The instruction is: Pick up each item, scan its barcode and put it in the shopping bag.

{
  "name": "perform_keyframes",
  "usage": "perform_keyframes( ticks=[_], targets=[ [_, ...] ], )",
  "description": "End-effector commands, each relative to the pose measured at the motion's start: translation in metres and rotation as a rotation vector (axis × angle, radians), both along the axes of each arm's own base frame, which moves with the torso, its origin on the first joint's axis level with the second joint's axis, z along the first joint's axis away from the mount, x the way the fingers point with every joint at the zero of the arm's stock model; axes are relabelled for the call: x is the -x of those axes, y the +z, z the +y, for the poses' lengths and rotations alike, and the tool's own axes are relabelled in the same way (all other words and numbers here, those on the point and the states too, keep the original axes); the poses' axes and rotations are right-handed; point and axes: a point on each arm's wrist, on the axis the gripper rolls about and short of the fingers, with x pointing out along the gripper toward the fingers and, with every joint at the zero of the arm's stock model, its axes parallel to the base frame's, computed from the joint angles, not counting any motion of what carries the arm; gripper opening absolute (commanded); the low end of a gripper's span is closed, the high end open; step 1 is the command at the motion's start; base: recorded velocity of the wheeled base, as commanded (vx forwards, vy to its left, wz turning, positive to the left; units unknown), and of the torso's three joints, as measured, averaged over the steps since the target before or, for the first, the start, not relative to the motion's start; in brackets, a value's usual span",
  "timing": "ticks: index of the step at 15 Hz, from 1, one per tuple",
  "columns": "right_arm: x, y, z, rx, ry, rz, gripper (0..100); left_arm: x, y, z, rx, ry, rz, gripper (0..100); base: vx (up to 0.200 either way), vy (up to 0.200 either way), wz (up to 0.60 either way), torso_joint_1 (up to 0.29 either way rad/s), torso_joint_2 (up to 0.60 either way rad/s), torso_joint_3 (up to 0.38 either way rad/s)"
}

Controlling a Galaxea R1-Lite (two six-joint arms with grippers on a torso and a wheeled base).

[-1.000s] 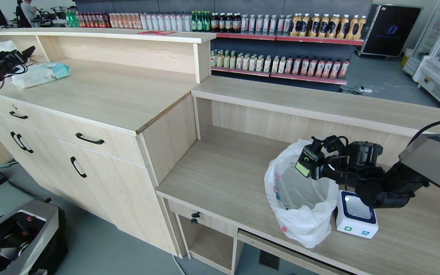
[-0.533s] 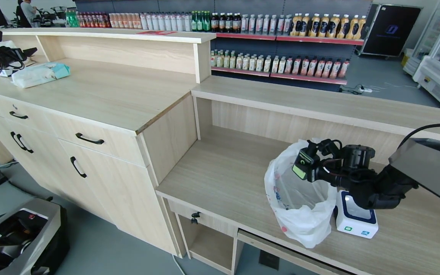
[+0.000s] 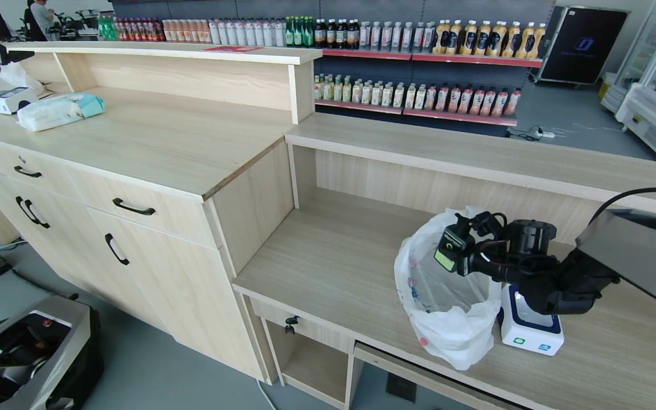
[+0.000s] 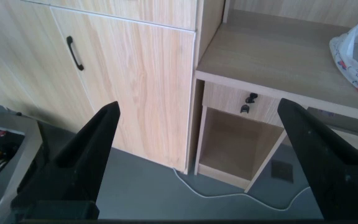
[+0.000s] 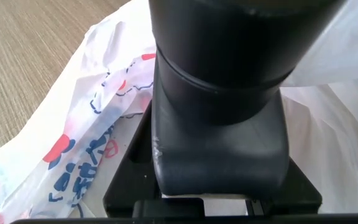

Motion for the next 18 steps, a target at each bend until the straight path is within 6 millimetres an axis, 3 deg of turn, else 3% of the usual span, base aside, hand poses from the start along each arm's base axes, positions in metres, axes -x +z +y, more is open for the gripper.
perform_keyframes(
  ticks=[1, 8, 9, 15, 18],
  targets=[
    [0.001, -0.002, 0.001, 0.007, 0.014, 0.002, 0, 0.0, 0.0, 0.0, 0.0, 0.001, 0.001, 100, 0.0, 0.0, 0.0, 0.0, 0.0, 0.0],
    [0.001, -0.007, 0.001, 0.021, 0.023, 0.011, 0, 0.0, 0.0, 0.0, 0.0, -0.001, 0.001, 100, 0.0, 0.0, 0.0, 0.0, 0.0, 0.0],
    [0.001, -0.007, 0.001, 0.021, 0.023, 0.012, 100, 0.0, 0.0, 0.0, 0.0, -0.001, 0.001, 100, 0.0, 0.0, 0.0, 0.0, 0.0, 0.0],
    [0.003, 0.0, 0.004, 0.01, 0.052, 0.002, 100, 0.0, 0.0, 0.0, 0.0, 0.001, 0.001, 100, 0.0, 0.0, 0.0, 0.0, 0.0, 0.0],
    [0.008, 0.042, 0.005, 0.005, 0.045, -0.062, 100, 0.0, 0.0, 0.0, 0.0, -0.001, 0.001, 100, 0.0, 0.0, 0.0, 0.0, 0.0, 0.0]
  ],
)
